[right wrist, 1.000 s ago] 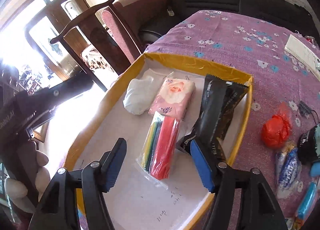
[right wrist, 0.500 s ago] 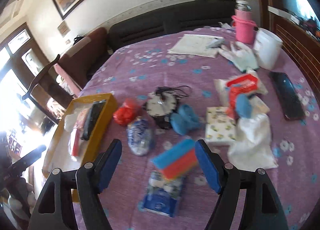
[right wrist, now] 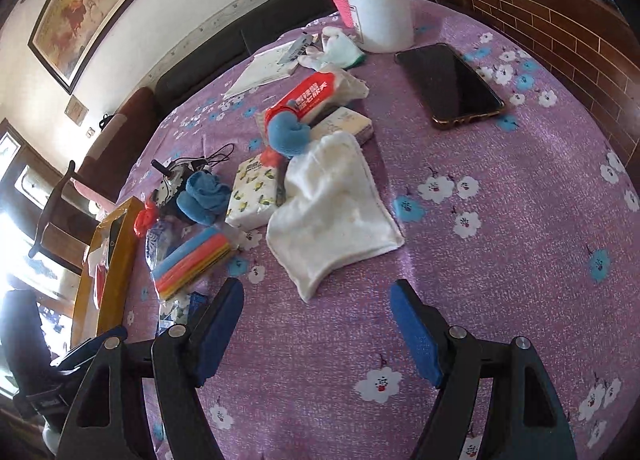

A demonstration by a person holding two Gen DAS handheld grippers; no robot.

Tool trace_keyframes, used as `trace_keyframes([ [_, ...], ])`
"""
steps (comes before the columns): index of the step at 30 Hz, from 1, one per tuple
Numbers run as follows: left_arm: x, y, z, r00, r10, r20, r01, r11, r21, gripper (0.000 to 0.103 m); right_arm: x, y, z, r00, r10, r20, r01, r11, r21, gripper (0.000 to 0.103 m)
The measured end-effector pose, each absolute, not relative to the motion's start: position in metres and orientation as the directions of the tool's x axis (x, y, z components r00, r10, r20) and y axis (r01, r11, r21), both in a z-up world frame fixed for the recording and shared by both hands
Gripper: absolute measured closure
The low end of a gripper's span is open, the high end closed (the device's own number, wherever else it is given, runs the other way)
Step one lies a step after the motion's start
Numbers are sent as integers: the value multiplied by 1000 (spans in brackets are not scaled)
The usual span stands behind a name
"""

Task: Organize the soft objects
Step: 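Return both tools to table and grasp blue Vinda tissue pack with left tool, then carry Vinda pack toward tray with left tool while right tool grasps blue-red sponge bag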

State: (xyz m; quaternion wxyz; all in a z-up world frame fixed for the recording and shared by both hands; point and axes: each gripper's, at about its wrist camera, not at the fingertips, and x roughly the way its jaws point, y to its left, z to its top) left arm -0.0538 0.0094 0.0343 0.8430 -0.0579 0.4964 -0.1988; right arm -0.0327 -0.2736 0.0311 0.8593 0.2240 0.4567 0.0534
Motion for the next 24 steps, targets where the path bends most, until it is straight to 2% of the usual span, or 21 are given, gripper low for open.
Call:
trace_keyframes([
  [9,-40,-43,11,468,-241,-850,329,940,-86,10,-36,-302,24,583,280,-763,161,880,447,24],
  [11,-43,-40,11,486,-228,-844,327,943,-67,21,-36,-302,23,580,281,-765,163,879,447,24],
  [12,-45,-38,13,498,-215,-840,323,945,-51,41,-35,-301,23,579,283,-765,161,880,447,24],
  [13,-45,-34,14,498,-218,-839,321,946,-55,51,-35,-299,23,579,286,-764,158,879,449,24],
  [15,-47,-19,17,470,-292,-833,311,938,-153,51,-32,-293,24,575,302,-760,143,878,457,24],
  [24,-76,36,35,488,-413,-769,254,910,-327,51,-9,-218,29,490,445,-749,17,855,519,23],
])
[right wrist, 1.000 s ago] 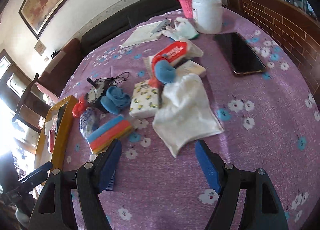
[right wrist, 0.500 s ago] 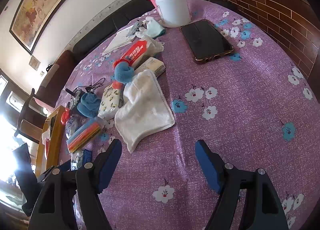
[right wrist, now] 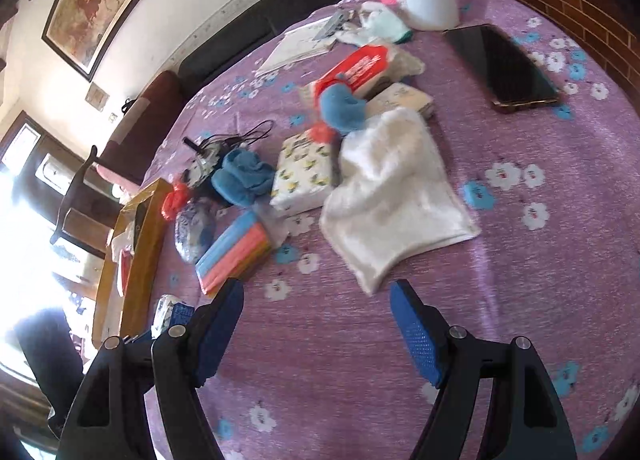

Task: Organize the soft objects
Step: 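Carry Vinda pack toward tray with left tool while right tool grasps blue-red sponge bag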

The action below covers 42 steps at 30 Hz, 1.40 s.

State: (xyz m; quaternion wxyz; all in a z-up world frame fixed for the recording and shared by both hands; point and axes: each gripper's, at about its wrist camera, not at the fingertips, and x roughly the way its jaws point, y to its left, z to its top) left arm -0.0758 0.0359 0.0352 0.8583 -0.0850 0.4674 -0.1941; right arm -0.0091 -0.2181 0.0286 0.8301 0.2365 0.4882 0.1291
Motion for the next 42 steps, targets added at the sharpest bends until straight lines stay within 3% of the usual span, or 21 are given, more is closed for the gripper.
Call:
trace_keyframes([
  [3,-88,53,42,510,-422,-750,245,907,-343,51,4,-189,29,465,455,-759,2,857,515,23],
  [11,-108,92,54,559,-435,-706,220,899,-380,50,53,-114,19,450,178,-875,104,963,250,24],
  [14,-112,106,57,575,-437,-692,208,896,-393,50,60,-99,15,451,130,-883,114,973,202,18],
  [21,-120,133,57,591,-433,-680,173,892,-418,50,45,-60,9,407,98,-908,-227,974,3,19],
  [26,-123,142,59,601,-437,-669,177,889,-422,50,9,-87,11,362,108,-926,-369,929,-36,18],
  [31,-120,141,57,600,-439,-669,175,888,-425,50,-3,-138,28,365,208,-908,-206,969,139,18],
  [42,-129,148,63,620,-412,-668,155,899,-410,50,-18,-115,11,342,100,-934,-22,995,99,16],
])
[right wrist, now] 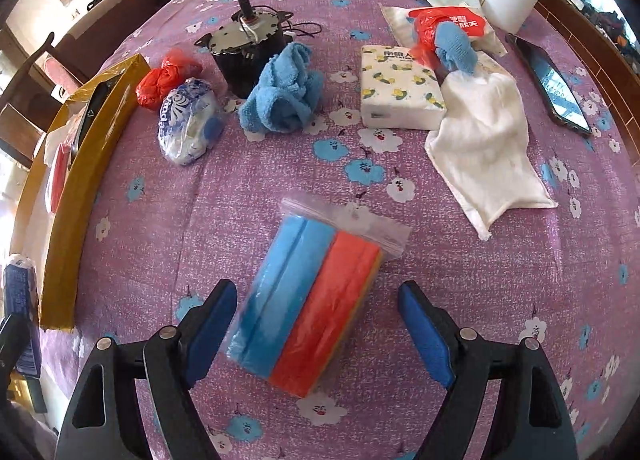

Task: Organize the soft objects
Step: 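Carry Vinda pack toward tray with left tool while right tool grasps blue-red sponge bag, then place Vinda pack in tray with left tool while right tool places sponge bag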

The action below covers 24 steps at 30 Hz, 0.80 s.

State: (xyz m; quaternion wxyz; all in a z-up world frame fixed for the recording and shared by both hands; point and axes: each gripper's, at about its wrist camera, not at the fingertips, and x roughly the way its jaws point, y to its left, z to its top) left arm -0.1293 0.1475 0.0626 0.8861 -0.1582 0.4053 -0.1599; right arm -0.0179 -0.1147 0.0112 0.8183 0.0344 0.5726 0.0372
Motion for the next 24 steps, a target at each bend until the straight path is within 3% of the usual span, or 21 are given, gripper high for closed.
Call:
trace_keyframes([
  [4,-133,160,68,634,-410,-655,148,896,-418,50,-20,-102,9,387,30,-921,-58,998,8,22],
  [6,-135,174,74,646,-412,-642,143,893,-428,50,-21,-100,13,390,35,-920,-64,998,11,45],
  [8,-134,193,83,665,-390,-637,123,898,-422,50,-24,-104,16,379,61,-923,-77,996,34,51],
  [17,-97,277,113,706,-206,-677,-5,955,-295,50,-25,-76,83,466,289,-836,-194,956,222,53],
  [24,-29,302,82,606,-141,-783,-75,970,-233,50,1,22,115,459,434,-776,-385,884,266,52],
])
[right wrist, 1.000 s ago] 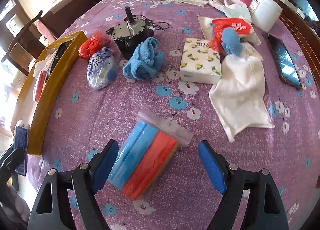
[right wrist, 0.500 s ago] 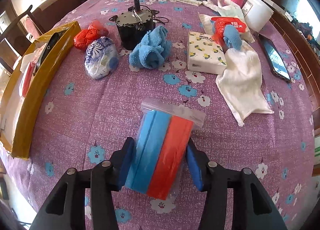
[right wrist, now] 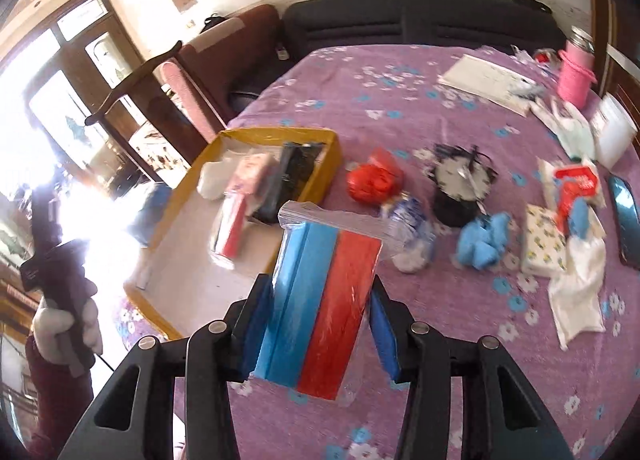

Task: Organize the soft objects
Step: 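Place Vinda pack in tray with left tool while right tool places sponge bag, then open both tools and move them back over the table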

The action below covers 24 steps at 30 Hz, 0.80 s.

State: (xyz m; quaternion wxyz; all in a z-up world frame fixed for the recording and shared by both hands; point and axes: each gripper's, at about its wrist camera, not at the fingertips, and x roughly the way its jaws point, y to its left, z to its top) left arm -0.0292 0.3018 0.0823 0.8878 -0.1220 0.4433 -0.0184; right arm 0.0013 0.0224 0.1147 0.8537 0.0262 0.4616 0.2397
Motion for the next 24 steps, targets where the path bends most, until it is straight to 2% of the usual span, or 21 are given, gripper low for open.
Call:
trace_keyframes([
  [6,16,312,40,501,-112,-858,-138,969,-207,50,32,95,88,378,462,-802,-469,843,264,52],
  [9,31,317,36,504,-60,-862,-176,970,-170,50,42,117,71,351,441,-826,-484,841,243,52],
  [12,39,327,39,521,-76,-850,-198,958,-207,47,54,132,55,324,411,-852,-483,846,225,52],
  [17,19,328,61,584,-117,-803,-166,952,-259,42,63,148,39,294,354,-888,-481,858,183,52],
  [19,2,327,77,631,-121,-766,-145,952,-270,35,66,158,34,287,332,-898,-490,857,160,52],
  [21,-18,327,93,680,-109,-725,-135,953,-270,28,70,168,28,273,328,-904,-495,854,160,52],
  [24,-49,326,113,743,-64,-666,-139,959,-247,26,72,178,23,279,330,-902,-498,853,158,52],
])
